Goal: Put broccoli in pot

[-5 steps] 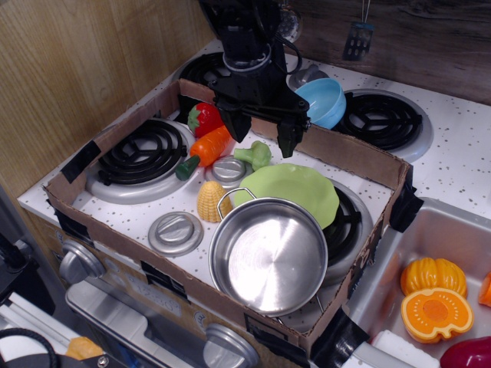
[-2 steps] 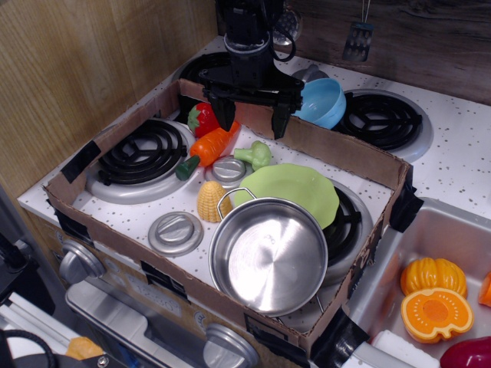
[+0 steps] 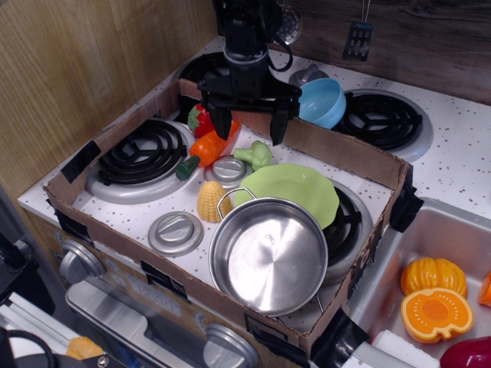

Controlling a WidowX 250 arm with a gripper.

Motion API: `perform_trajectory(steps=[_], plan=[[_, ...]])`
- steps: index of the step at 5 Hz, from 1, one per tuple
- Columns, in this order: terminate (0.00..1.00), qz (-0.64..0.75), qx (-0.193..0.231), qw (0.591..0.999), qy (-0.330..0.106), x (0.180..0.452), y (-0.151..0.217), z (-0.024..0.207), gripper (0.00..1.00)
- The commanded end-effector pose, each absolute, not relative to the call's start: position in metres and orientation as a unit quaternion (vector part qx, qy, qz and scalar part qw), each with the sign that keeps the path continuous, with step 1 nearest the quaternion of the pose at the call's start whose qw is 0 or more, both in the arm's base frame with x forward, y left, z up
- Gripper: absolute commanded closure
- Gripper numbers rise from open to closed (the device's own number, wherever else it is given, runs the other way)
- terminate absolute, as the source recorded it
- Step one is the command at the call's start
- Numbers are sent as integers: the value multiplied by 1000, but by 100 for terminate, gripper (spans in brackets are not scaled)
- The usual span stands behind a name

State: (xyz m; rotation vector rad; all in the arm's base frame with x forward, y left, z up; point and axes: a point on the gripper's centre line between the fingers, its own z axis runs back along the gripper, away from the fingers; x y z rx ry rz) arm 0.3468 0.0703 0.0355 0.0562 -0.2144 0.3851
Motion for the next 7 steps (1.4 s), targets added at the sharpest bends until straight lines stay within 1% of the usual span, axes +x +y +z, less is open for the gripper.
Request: perform_trajectory(steps=[1,2,4,5,6,7], plan=[[0,211,28,968,-130,341,73,43,0],[0,215,26,967,-131,337,73,39,0],[0,202,4,971,-124,342,66,20,0],[0,202,7,971,-125,342,64,21,100],[0,201,15,971,-125,343,61,22,100],[0,193,36,971,-133,343,55,44,100]])
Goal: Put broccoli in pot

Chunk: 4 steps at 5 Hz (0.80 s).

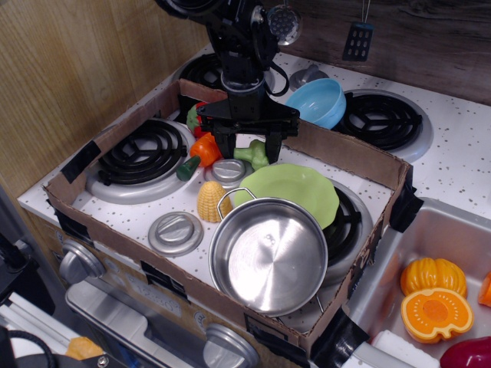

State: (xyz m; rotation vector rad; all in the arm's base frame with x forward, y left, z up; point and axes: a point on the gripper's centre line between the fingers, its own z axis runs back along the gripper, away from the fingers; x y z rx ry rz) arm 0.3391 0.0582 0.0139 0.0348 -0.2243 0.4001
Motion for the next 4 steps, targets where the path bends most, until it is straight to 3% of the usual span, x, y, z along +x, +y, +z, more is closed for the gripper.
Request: perform_trajectory(steps=[1,3,4], plan=[[0,178,43,972,-147,344,51,78,100],[0,201,167,953,-154,330,21,158,100],[0,208,150,954,-155,300,-1,170,100]])
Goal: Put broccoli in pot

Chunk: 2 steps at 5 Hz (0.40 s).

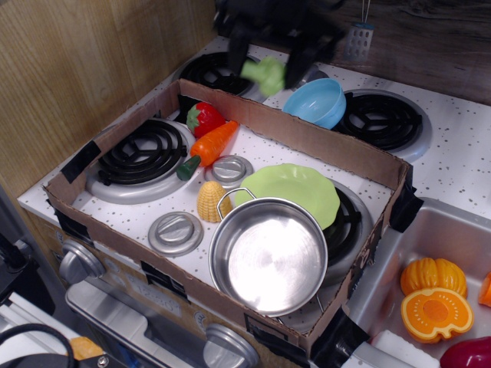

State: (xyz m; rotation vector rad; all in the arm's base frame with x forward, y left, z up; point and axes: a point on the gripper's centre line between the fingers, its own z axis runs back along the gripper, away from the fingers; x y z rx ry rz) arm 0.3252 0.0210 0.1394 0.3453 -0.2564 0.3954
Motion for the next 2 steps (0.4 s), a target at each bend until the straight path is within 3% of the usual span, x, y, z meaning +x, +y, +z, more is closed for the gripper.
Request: perform_trajectory(steps=[1,2], plan=[[0,217,127,957,-146,276,-14,161,100],[0,232,124,954,-143,262,-21,152,100]])
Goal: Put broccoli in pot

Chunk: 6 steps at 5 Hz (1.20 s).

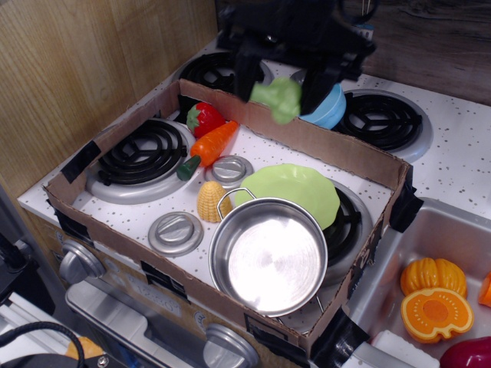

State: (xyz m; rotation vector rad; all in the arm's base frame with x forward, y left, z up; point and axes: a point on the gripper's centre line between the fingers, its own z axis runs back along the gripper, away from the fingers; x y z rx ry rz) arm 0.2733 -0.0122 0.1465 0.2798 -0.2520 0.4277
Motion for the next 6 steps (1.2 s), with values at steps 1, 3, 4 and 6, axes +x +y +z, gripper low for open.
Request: perform_trajectory(steps=[1,3,4,6], plan=[[0,241,110,954,-141,250,-19,139,100],[0,265,78,952,-135,230,-19,109,100],[0,279,58,948,-142,225,-19,90,100],[0,257,51,954,-148,232,-14,87,0]])
